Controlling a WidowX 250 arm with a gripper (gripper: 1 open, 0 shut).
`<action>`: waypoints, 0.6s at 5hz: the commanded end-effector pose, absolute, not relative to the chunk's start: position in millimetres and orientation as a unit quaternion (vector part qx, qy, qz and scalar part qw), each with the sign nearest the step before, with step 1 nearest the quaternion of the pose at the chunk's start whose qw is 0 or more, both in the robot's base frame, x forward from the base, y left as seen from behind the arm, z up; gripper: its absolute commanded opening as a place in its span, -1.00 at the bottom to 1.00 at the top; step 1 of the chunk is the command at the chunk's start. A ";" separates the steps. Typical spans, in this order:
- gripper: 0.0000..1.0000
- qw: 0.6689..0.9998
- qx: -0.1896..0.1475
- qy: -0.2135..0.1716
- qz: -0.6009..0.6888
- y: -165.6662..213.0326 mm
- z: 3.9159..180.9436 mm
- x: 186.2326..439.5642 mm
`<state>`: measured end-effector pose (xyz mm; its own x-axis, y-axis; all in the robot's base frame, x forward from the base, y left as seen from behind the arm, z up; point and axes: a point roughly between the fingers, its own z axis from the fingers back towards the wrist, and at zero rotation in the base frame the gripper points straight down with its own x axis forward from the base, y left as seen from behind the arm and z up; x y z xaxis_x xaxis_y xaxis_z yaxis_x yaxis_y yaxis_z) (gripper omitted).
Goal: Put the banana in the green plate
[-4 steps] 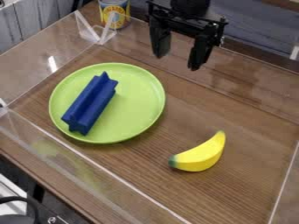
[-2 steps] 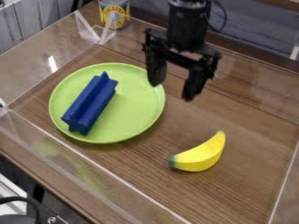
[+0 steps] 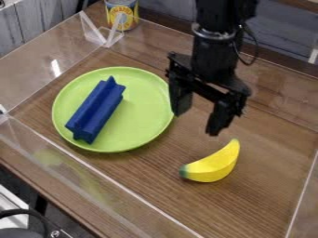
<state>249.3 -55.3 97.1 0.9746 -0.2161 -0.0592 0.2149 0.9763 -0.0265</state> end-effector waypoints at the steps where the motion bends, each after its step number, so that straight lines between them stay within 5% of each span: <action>1: 1.00 0.992 -0.014 0.001 -0.123 -63.2 102.6 248.2; 3: 1.00 0.992 -0.021 -0.006 -0.124 -72.6 83.7 244.5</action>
<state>242.1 -70.7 76.6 0.9707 -0.2400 -0.0125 0.2394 0.9701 -0.0396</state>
